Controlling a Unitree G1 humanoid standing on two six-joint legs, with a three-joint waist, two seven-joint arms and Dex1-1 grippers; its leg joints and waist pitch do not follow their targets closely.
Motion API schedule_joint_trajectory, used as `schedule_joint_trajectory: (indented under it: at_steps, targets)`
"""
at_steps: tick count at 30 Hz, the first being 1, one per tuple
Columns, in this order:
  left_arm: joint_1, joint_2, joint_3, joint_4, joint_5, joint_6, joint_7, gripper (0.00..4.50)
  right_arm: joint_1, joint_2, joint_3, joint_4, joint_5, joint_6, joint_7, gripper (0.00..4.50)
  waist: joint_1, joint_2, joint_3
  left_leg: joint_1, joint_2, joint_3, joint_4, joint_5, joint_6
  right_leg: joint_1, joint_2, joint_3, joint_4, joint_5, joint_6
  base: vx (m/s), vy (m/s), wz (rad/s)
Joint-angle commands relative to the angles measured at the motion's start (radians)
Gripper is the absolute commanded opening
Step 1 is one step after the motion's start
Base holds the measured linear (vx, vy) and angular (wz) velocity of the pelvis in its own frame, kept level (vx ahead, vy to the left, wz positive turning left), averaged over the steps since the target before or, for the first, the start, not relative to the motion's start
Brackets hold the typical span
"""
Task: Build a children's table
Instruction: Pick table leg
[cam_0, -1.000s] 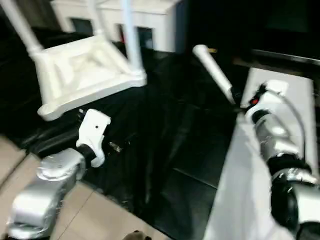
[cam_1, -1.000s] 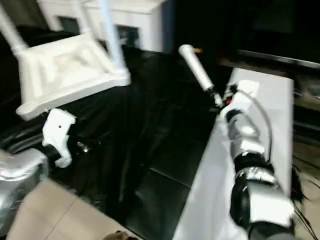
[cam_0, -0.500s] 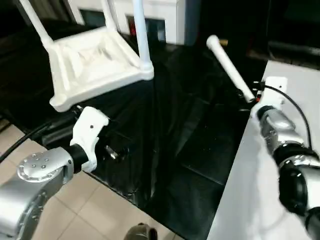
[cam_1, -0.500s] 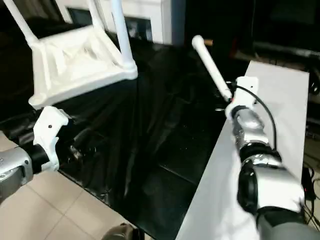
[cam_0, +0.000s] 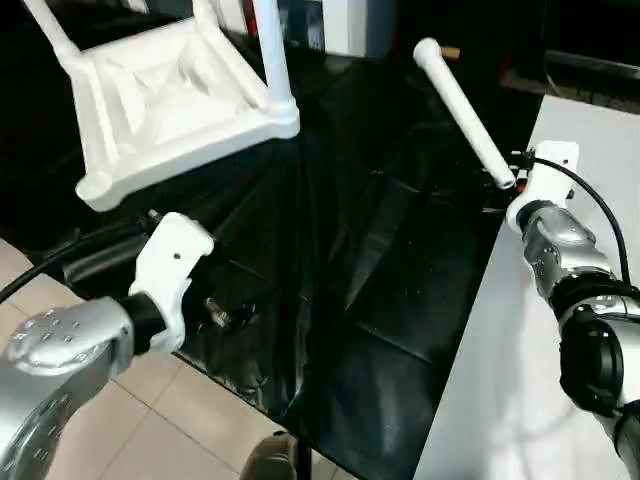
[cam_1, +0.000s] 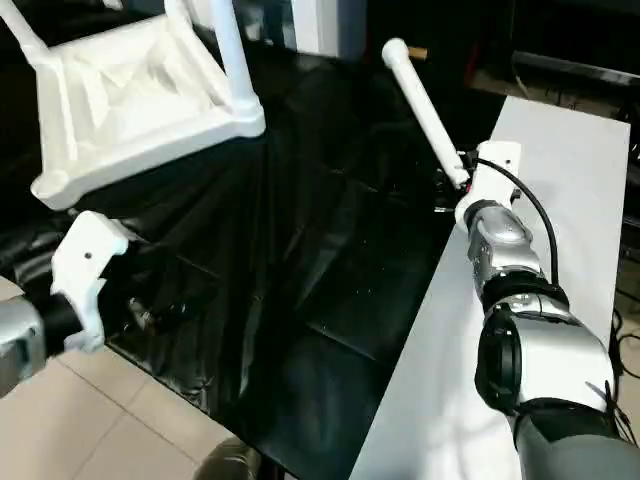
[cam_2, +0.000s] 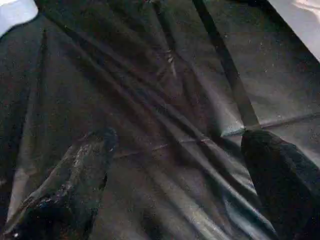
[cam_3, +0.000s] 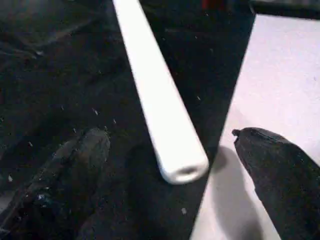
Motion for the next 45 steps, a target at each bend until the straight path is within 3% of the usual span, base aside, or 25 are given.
schedule_joint_trajectory:
  at_steps: [1,5,12,14,21,32,36,42,45]
  targets:
    - [0.011,0.016,0.021,-0.026,-0.006,0.019,0.011,4.46,-0.018,0.012,0.007,0.005,-0.010,0.009,0.007,4.50,0.001,-0.016,-0.064,0.031,0.070,-0.029,-0.073,-0.008,0.191,0.056,-0.084,0.052,-0.058,-0.103,-0.310,0.000,0.000,0.00]
    - [0.020,0.027,0.039,-0.052,-0.023,0.047,0.019,4.46,-0.027,0.022,0.024,0.009,-0.037,0.015,0.020,4.50,0.002,-0.026,-0.058,0.029,0.071,-0.029,-0.073,0.016,0.193,0.059,-0.087,0.053,-0.054,-0.064,-0.322,0.000,0.000,0.00]
    - [0.041,0.035,0.071,-0.086,-0.039,0.079,0.020,4.50,-0.025,0.024,0.044,0.014,-0.076,0.042,-0.024,3.78,0.005,-0.027,-0.048,0.033,0.073,-0.029,-0.077,-0.003,0.172,0.057,-0.089,0.057,-0.056,-0.080,-0.324,0.000,0.000,0.00]
    - [0.048,0.035,0.077,-0.093,-0.044,0.085,0.022,4.50,-0.025,0.022,0.039,0.015,-0.078,0.047,-0.033,3.68,0.003,-0.032,-0.046,0.032,0.072,-0.028,-0.078,-0.002,0.168,0.058,-0.088,0.057,-0.054,-0.066,-0.322,0.000,0.000,0.00]
    - [0.054,0.038,0.080,-0.104,-0.057,0.096,0.034,4.50,-0.023,0.016,0.028,0.015,-0.078,0.056,-0.043,2.96,0.004,-0.032,-0.044,0.032,0.071,-0.027,-0.076,0.005,0.170,0.060,-0.089,0.058,-0.052,-0.046,-0.326,0.000,0.000,0.00]
    - [0.051,0.055,0.081,-0.105,-0.070,0.101,0.030,4.50,-0.013,0.016,0.019,0.014,-0.080,0.058,-0.036,2.08,0.009,-0.023,-0.048,0.032,0.070,-0.029,-0.074,0.006,0.160,0.064,-0.089,0.056,-0.049,-0.013,-0.338,0.000,0.000,0.00]
    - [0.049,0.055,0.081,-0.104,-0.074,0.102,0.034,4.50,-0.012,0.017,0.016,0.014,-0.083,0.059,-0.033,1.94,0.009,-0.024,-0.050,0.032,0.071,-0.029,-0.074,0.010,0.159,0.064,-0.089,0.056,-0.048,-0.008,-0.340,0.000,0.000,0.00]
    - [0.058,0.058,0.083,-0.108,-0.077,0.100,0.038,4.50,-0.010,0.018,0.014,0.013,-0.089,0.060,-0.021,1.28,0.009,-0.028,-0.050,0.032,0.070,-0.028,-0.072,0.019,0.166,0.065,-0.089,0.056,-0.047,0.000,-0.343,0.000,0.000,0.00]
    - [0.059,0.060,0.084,-0.109,-0.081,0.100,0.042,4.50,-0.008,0.020,0.015,0.013,-0.092,0.059,-0.016,1.23,0.009,-0.028,-0.051,0.032,0.071,-0.028,-0.071,0.022,0.170,0.064,-0.089,0.056,-0.046,-0.002,-0.342,0.000,0.000,0.00]
